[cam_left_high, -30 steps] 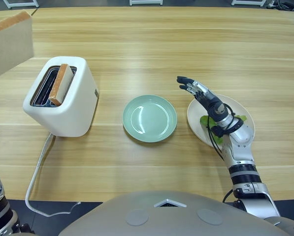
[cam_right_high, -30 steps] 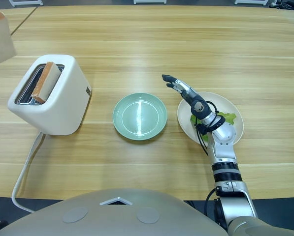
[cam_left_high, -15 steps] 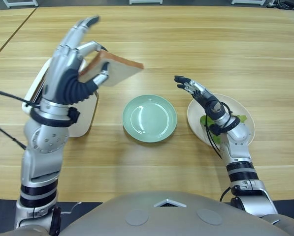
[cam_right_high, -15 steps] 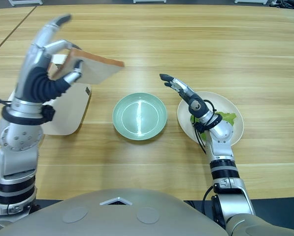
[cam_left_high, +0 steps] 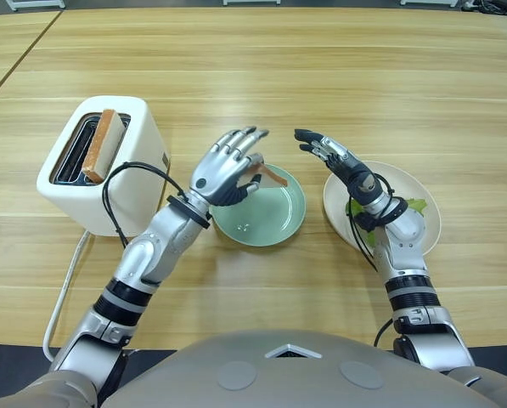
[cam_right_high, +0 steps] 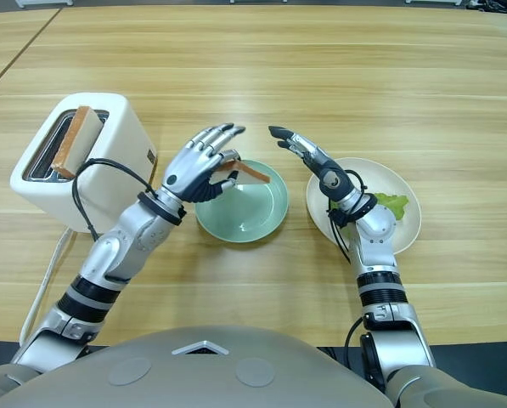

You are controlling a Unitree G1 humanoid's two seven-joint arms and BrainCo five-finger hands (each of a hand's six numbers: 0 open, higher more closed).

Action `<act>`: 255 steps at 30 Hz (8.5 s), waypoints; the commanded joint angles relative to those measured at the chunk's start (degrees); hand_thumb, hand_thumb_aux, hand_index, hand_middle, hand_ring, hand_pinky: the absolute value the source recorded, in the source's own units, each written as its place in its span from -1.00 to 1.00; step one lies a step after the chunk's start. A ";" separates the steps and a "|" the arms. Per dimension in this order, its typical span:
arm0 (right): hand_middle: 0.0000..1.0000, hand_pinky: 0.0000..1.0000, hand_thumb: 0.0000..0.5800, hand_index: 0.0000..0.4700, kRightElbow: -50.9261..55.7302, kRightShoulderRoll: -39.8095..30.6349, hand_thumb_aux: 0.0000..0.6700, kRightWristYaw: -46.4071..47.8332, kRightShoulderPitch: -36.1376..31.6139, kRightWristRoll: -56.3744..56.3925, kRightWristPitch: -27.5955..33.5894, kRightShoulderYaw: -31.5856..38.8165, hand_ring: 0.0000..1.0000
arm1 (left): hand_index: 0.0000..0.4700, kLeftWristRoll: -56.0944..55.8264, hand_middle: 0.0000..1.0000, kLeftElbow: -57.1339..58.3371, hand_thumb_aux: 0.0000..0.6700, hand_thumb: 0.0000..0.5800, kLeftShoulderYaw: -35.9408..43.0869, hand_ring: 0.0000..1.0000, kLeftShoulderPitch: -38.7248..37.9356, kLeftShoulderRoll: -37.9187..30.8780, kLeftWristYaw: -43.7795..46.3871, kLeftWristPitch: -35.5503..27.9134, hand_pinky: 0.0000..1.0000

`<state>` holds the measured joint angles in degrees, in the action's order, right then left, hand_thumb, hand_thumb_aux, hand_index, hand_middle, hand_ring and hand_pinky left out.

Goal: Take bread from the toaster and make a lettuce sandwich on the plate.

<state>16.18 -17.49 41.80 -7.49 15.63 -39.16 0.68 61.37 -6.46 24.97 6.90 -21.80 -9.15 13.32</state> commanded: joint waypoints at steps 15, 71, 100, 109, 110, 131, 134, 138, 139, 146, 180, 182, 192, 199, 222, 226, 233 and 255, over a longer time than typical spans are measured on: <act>-1.00 -1.00 -1.00 -1.00 -0.77 -0.20 -1.00 0.26 -0.26 -0.30 0.52 0.70 -1.00 | -1.00 15.57 -1.00 -5.13 -1.00 -1.00 7.79 -1.00 -7.33 -1.28 -6.44 -6.93 -1.00; -1.00 -1.00 1.00 1.00 11.69 -43.10 1.00 -47.03 -1.47 -67.83 -6.45 10.70 -1.00 | -1.00 -42.95 -1.00 -24.91 -1.00 -1.00 -13.86 -1.00 -32.97 6.46 14.01 -2.15 -1.00; -1.00 -1.00 1.00 1.00 14.27 -43.63 1.00 -52.67 -3.16 -71.72 -3.42 17.86 -1.00 | -1.00 -43.50 -1.00 -24.39 -1.00 -1.00 -14.57 -1.00 -33.25 7.21 15.18 -1.68 -1.00; -1.00 -1.00 1.00 1.00 11.53 -43.19 1.00 -55.56 -2.98 -71.45 -2.94 17.14 -1.00 | -1.00 -43.56 -1.00 -23.79 -1.00 -1.00 -14.66 -1.00 -32.79 7.25 15.31 -1.65 -1.00; -1.00 -1.00 1.00 1.00 11.22 -43.18 1.00 -56.10 -2.89 -71.50 -2.62 16.95 -1.00 | -1.00 -43.56 -1.00 -23.71 -1.00 -1.00 -14.64 -1.00 -32.69 7.27 15.36 -1.67 -1.00; -1.00 -1.00 1.00 1.00 2.60 -20.13 1.00 -50.69 -19.21 -69.36 -7.06 25.96 -1.00 | -1.00 -44.37 -1.00 -21.82 -1.00 -1.00 -16.41 -1.00 -29.91 9.30 13.49 0.09 -1.00; -1.00 -1.00 1.00 1.00 4.82 -18.05 1.00 -52.11 -21.52 -70.30 -6.36 26.35 -1.00 | -1.00 -44.58 -1.00 -21.32 -1.00 -1.00 -16.26 -1.00 -29.65 9.39 13.53 0.44 -1.00; -1.00 -1.00 1.00 1.00 6.43 -16.15 1.00 -52.19 -22.83 -69.73 -6.84 27.06 -1.00 | -1.00 -44.77 -1.00 -21.29 -1.00 -1.00 -16.13 -1.00 -29.60 9.40 13.78 0.59 -1.00; -1.00 -1.00 1.00 1.00 6.72 -15.76 1.00 -52.04 -23.04 -69.66 -7.05 27.36 -1.00 | -1.00 -44.81 -1.00 -21.41 -1.00 -1.00 -16.15 -1.00 -29.72 9.41 13.80 0.60 -1.00; -1.00 -1.00 1.00 1.00 9.36 -12.54 1.00 -48.18 -24.36 -65.29 -9.86 28.94 -1.00 | -1.00 -44.97 -1.00 -21.86 -1.00 -1.00 -16.15 -1.00 -30.07 9.42 14.05 0.45 -1.00; -1.00 -1.00 -1.00 -1.00 16.79 -10.61 -1.00 -52.22 -30.62 -77.38 -0.60 36.83 -1.00 | -1.00 -44.61 -1.00 -22.04 -1.00 -1.00 -16.00 -1.00 -29.92 9.63 14.57 0.00 -1.00; -1.00 -1.00 -1.00 -1.00 16.87 -10.68 -1.00 -51.90 -30.72 -77.39 -0.52 36.94 -1.00 | -1.00 -44.55 -1.00 -22.15 -1.00 -1.00 -16.02 -1.00 -30.05 9.65 14.56 -0.06 -1.00; -1.00 -1.00 -1.00 -1.00 13.00 -15.10 -1.00 -54.51 -31.51 -78.11 0.01 35.50 -1.00 | -1.00 -44.39 -1.00 -22.39 -1.00 -1.00 -15.83 -1.00 -30.24 9.76 14.62 -0.32 -1.00; -1.00 -1.00 -1.00 -1.00 13.53 -16.46 -1.00 -55.37 -31.52 -79.04 0.56 35.35 -1.00 | -1.00 -44.34 -1.00 -22.40 -1.00 -1.00 -15.65 -1.00 -30.11 9.71 14.74 -0.46 -1.00; -1.00 -1.00 0.56 0.06 15.40 -15.12 0.06 -57.03 -30.43 -81.46 -0.02 39.70 -1.00 | -1.00 -44.23 -1.00 -22.86 -1.00 -1.00 -15.21 -1.00 -30.59 9.68 14.91 -0.98 -1.00; -1.00 -1.00 0.61 0.12 15.87 -14.99 0.12 -57.57 -30.78 -82.12 1.17 40.05 -1.00 | -1.00 -44.20 -1.00 -22.81 -1.00 -1.00 -15.05 -1.00 -30.58 9.71 14.92 -0.99 -1.00; -1.00 -1.00 0.62 0.13 16.56 -14.79 0.13 -57.68 -30.96 -82.39 1.49 40.98 -1.00 | -1.00 -44.22 -1.00 -22.77 -1.00 -1.00 -14.98 -1.00 -30.56 9.66 14.87 -0.98 -1.00; -1.00 -1.00 1.00 1.00 14.99 -15.35 1.00 -60.29 -31.09 -84.01 2.90 42.18 -1.00 | -1.00 -44.39 -1.00 -22.68 -1.00 -1.00 -14.96 -1.00 -30.15 9.55 15.08 -1.01 -1.00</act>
<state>31.64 -32.46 -18.39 -38.09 -68.25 -36.21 42.75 16.76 -29.07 9.95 -23.40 -12.27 5.52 13.17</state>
